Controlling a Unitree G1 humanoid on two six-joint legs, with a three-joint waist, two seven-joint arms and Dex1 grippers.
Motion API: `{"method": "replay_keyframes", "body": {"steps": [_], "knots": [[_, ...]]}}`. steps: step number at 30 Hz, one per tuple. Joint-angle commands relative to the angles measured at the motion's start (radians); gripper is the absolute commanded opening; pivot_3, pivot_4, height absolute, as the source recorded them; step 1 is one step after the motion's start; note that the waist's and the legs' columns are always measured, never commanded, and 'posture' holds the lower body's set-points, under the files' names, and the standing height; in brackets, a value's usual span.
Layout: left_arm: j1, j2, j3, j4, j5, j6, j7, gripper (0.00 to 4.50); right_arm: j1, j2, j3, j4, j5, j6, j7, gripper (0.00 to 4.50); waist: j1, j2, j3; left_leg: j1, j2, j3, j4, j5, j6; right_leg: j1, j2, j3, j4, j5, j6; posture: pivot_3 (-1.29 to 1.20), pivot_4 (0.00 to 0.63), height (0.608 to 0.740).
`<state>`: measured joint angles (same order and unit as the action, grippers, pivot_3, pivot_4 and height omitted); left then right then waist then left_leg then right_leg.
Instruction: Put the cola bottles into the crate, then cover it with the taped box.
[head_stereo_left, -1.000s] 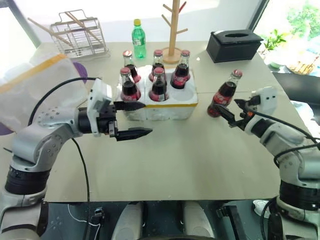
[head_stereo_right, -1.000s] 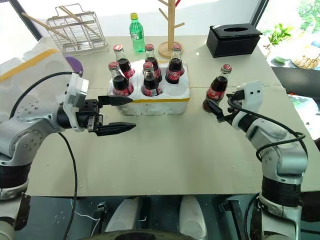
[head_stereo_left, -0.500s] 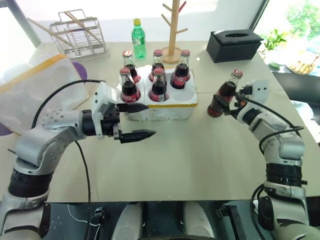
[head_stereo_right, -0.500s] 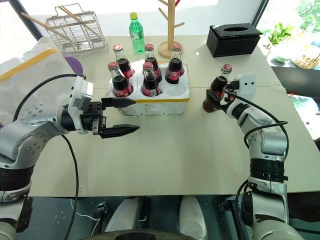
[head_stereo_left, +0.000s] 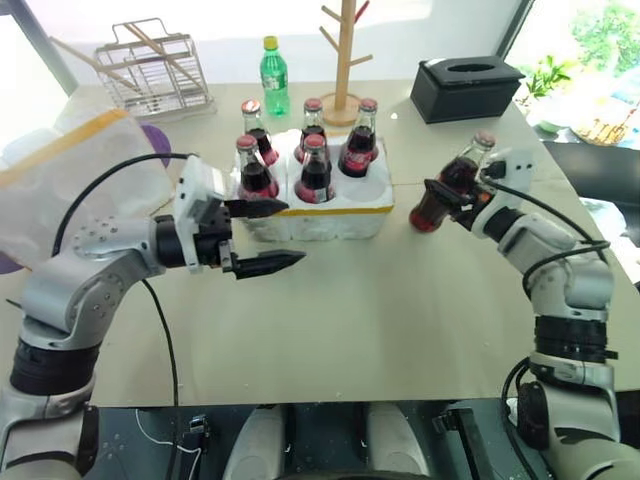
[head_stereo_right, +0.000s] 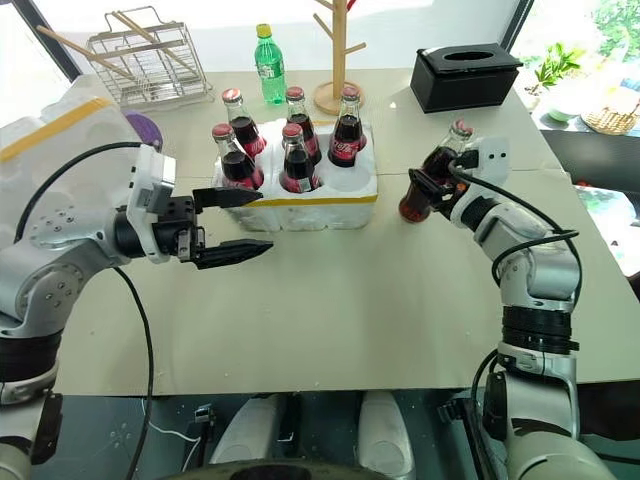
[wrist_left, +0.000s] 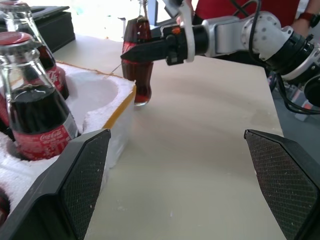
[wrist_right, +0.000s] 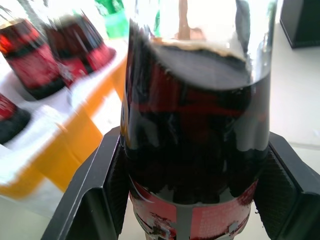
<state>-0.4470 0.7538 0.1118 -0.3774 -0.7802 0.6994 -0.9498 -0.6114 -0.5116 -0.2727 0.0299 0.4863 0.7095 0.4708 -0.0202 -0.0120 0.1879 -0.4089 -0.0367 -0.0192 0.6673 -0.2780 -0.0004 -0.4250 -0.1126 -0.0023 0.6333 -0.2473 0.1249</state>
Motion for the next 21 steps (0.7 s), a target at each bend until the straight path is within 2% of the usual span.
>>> {"method": "replay_keyframes", "body": {"steps": [1, 7, 11, 21], "knots": [[0.011, 0.024, 0.078, -0.037, -0.046, 0.022, 0.024, 4.50, -0.155, -0.034, -0.018, -0.128, 0.076, 0.002, 0.036, 2.61, -0.001, 0.001, 0.000, 0.000, 0.000, 0.000, 0.000, 0.000, 0.000, 0.000, 0.000, 0.000, 0.000, 0.000, 0.000, 0.00, 0.150, 0.740], [0.031, 0.032, 0.100, -0.048, -0.056, 0.028, 0.045, 4.50, -0.253, 0.009, 0.071, -0.149, 0.114, 0.042, 0.082, 2.61, 0.003, 0.000, 0.000, 0.000, 0.001, 0.000, 0.000, 0.000, 0.000, -0.001, 0.001, 0.000, 0.001, 0.000, 0.000, 0.00, 0.150, 0.740], [0.019, 0.028, 0.093, -0.048, -0.050, 0.019, 0.052, 4.50, -0.231, 0.032, 0.215, -0.097, -0.027, -0.015, 0.056, 2.61, 0.007, 0.000, 0.000, 0.000, -0.001, 0.000, 0.000, 0.000, 0.000, 0.000, -0.001, 0.000, 0.001, 0.000, 0.000, 0.00, 0.150, 0.740], [0.027, 0.040, 0.101, -0.048, -0.042, 0.009, 0.047, 4.50, -0.164, 0.096, 0.398, 0.069, -0.178, -0.094, 0.101, 2.61, 0.000, 0.000, 0.000, -0.001, -0.001, -0.001, 0.000, 0.002, -0.004, -0.001, -0.001, 0.000, 0.001, 0.000, 0.000, 0.00, 0.150, 0.740]]}}
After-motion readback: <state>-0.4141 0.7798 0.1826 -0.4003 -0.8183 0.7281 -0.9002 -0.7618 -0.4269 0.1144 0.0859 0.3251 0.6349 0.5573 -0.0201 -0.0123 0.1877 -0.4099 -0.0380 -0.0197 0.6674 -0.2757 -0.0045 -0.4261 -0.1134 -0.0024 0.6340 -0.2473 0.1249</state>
